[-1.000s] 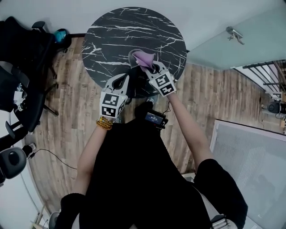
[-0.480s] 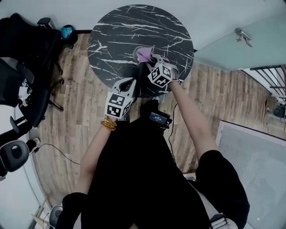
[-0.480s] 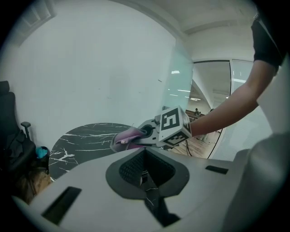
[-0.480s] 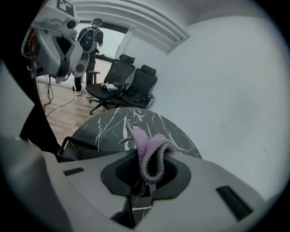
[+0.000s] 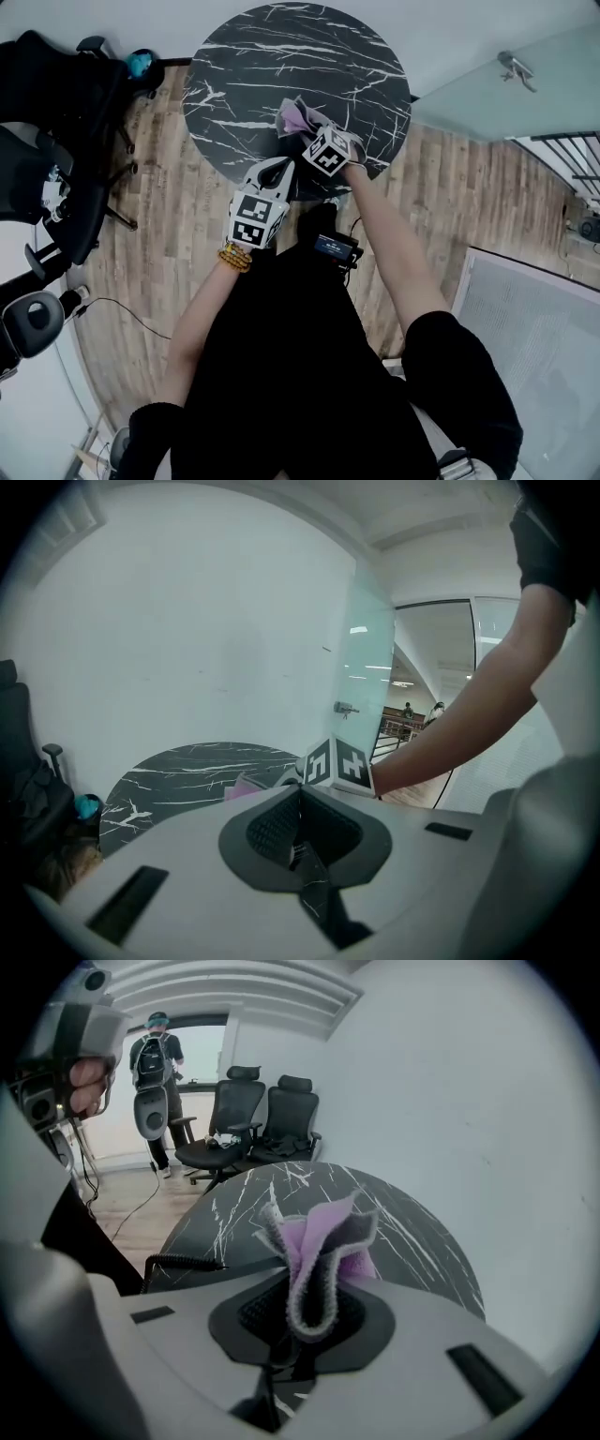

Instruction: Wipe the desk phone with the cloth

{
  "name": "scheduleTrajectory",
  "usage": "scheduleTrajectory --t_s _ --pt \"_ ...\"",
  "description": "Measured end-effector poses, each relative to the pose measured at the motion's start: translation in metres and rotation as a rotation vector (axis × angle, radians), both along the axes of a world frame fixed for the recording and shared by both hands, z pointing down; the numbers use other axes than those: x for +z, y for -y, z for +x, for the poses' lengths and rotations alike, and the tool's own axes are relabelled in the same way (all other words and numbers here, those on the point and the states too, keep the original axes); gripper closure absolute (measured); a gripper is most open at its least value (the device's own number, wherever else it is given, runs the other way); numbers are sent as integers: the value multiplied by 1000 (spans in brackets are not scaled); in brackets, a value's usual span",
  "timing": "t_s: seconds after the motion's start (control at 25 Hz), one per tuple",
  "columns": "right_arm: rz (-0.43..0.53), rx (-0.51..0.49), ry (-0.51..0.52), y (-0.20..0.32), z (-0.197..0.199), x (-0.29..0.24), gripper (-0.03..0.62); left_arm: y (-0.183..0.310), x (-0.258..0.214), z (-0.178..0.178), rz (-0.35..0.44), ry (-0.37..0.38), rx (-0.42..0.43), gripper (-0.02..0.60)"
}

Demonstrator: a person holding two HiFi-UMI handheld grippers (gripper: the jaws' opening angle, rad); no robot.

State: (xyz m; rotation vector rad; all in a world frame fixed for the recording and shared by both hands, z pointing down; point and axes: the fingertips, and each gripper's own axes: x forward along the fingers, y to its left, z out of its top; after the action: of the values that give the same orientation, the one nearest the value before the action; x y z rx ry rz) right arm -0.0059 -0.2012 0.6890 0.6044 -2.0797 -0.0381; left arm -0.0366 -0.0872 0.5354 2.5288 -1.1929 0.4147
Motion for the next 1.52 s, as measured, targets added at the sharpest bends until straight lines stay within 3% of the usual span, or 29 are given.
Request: scheduleTrajectory --t_s 0.2,0.4,0.68,1.52 --pt "-42 16 -8 -3 -1 11 539 17 -12 -11 27 12 -45 568" --pt "-90 37 1 -4 -2 15 539 9 -8 -33 -23 -24 -136 569" --pt "-172 101 49 -7 -4 18 539 4 7 -24 -35 14 -86 569" --pt "-239 100 19 -17 -8 23 539 17 9 -24 -28 13 -60 569"
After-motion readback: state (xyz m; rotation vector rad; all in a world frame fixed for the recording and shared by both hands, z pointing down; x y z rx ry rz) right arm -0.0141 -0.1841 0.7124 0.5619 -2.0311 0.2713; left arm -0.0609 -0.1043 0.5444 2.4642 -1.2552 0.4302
